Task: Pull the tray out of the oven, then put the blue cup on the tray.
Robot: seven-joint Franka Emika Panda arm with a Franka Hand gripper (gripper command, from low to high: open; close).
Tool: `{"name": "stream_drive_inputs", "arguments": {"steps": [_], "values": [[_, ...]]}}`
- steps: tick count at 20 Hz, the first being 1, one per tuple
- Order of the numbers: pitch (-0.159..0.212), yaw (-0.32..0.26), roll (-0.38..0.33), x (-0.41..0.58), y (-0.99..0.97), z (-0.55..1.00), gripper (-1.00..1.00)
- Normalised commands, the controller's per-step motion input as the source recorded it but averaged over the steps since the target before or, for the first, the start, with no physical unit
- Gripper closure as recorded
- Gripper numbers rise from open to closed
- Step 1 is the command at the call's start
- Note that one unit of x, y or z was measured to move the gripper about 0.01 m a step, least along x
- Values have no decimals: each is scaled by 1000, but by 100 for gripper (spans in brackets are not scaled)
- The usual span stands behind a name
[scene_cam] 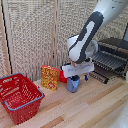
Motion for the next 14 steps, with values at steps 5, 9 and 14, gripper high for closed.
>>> {"name": "stream_drive_inputs", "arguments": {"steps": [5,9,14], "values": [[3,0,5,149,33,-40,100],[0,15,20,4,-1,0,100],[-66,-25,32,0,-39,5,100]]}}
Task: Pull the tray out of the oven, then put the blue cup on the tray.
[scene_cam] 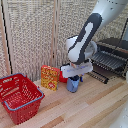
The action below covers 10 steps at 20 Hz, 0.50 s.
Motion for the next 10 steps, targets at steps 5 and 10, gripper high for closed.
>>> {"name": "stream_drive_inputs", "arguments": {"steps": [5,10], "values": [[-136,-120,109,19,-41,154,100],[-11,-115,112,174,-226,474,100]]}}
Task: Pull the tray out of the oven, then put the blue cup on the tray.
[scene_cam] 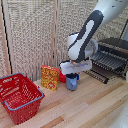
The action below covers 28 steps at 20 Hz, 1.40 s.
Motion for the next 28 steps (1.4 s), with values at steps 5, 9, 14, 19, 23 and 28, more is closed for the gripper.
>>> {"name": "stream_drive_inputs", "arguments": {"steps": [5,9,14,19,23,28], "values": [[0,-135,88,353,-141,701,100],[-33,-177,-18,379,-19,597,100],[-67,-179,-54,377,19,418,100],[-54,-187,-111,398,0,506,100],[16,-114,24,416,-498,899,100],[66,-82,35,302,-761,970,100]]}}
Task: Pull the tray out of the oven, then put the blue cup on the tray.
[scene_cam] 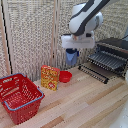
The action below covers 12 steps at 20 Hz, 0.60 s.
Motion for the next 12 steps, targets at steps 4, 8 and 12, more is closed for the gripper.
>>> {"name": "stream_drive_inputs", "arguments": {"steps": [4,8,12], "values": [[66,-24,62,179,-939,805,100],[40,-46,50,134,-910,518,100],[15,-74,9,149,-919,391,100]]}}
